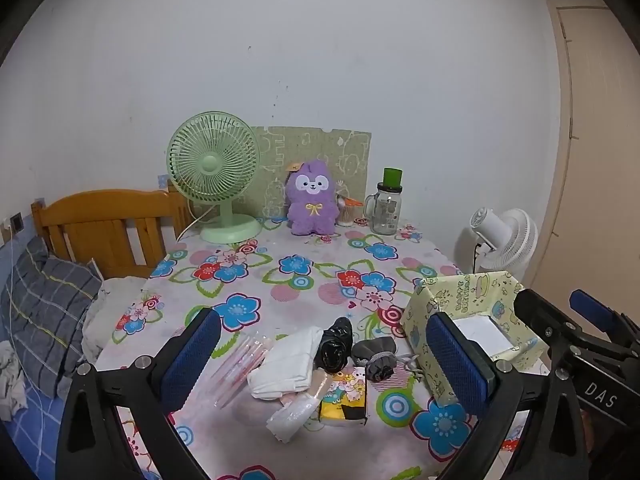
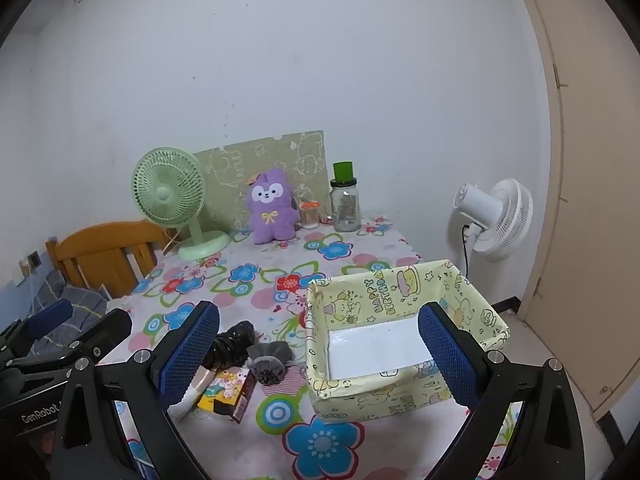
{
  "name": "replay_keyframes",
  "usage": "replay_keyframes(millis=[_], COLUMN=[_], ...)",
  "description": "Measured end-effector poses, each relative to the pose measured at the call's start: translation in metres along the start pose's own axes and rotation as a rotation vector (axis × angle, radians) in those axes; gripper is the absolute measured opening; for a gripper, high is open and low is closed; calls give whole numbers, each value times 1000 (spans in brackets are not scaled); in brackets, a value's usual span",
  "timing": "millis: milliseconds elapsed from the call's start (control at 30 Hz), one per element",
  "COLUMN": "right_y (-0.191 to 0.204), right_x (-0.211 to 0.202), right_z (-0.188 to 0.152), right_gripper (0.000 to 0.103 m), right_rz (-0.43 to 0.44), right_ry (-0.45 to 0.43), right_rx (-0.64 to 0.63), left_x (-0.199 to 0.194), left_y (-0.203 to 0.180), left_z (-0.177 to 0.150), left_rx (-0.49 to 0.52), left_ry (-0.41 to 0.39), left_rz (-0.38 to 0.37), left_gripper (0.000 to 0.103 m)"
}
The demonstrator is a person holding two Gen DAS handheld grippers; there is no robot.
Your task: Organize soft objects
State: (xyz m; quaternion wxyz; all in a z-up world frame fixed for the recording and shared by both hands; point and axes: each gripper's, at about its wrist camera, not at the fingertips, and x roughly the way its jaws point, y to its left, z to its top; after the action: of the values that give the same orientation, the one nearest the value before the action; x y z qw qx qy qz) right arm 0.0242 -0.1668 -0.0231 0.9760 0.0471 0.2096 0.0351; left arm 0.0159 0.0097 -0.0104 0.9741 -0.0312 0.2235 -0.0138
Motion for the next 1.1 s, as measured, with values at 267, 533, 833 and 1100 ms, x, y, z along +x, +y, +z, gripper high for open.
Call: replay_keyframes(millis=[267, 533, 833, 1100], right_y=[4, 7, 7, 7], right_x=[4, 7, 7, 6], right_z=[-1, -2, -1, -1], right_gripper=[101, 101, 101, 101], right_rz=[-8, -12, -12, -12], right_ry=[10, 13, 14, 12], right_rx=[-10, -14, -13, -13], left_x=[5, 8, 8, 7], left_y=[4, 7, 8, 9], left_z=[-2, -3, -2, -4], left_rx=[-13, -10, -10, -9], left_ry=[6, 11, 12, 12], left_rz=[2, 7, 9, 15], left_gripper=[103, 103, 103, 103])
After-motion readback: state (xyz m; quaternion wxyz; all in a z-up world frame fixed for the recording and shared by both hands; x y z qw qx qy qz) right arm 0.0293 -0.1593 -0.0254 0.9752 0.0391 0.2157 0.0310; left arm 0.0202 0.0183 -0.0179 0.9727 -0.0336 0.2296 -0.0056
